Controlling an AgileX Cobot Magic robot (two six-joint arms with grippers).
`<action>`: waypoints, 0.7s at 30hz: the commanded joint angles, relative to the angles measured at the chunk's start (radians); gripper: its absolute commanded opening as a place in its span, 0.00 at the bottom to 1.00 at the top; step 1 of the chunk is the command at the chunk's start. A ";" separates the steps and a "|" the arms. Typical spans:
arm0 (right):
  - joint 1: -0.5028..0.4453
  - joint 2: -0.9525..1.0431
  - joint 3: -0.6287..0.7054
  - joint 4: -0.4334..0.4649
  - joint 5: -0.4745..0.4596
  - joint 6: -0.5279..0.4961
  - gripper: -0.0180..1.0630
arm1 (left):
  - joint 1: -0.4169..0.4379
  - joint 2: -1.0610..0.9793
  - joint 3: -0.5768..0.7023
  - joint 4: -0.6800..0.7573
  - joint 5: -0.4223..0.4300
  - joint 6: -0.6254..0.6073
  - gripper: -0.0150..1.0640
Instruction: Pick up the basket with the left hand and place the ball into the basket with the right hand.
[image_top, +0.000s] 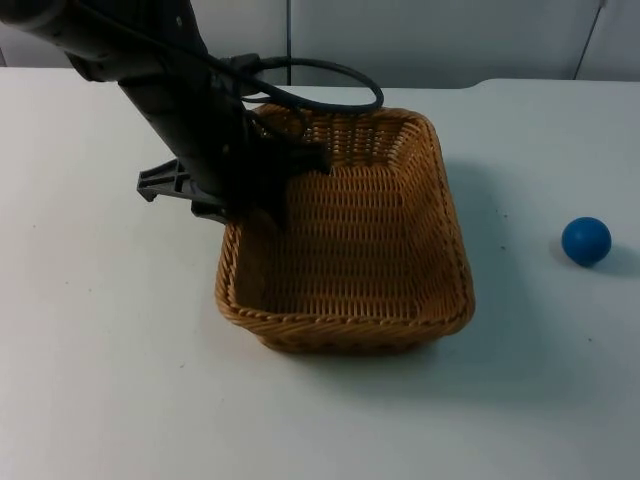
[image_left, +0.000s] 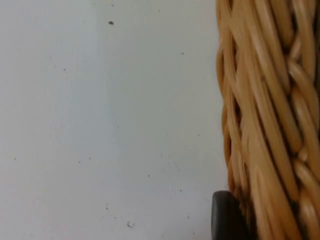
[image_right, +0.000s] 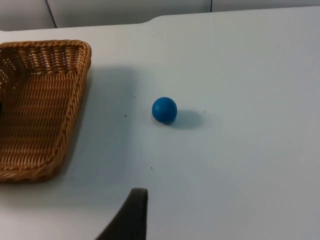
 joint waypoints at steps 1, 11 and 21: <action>0.004 -0.004 0.008 0.002 -0.005 -0.003 0.99 | -0.005 0.005 -0.007 -0.001 -0.018 -0.007 0.39; 0.004 -0.004 0.008 0.002 -0.005 -0.003 0.99 | -0.005 0.007 -0.007 -0.025 -0.022 -0.003 0.01; 0.004 -0.004 0.008 0.002 -0.005 -0.003 0.99 | 0.021 0.011 -0.007 -0.226 -0.015 -0.007 0.01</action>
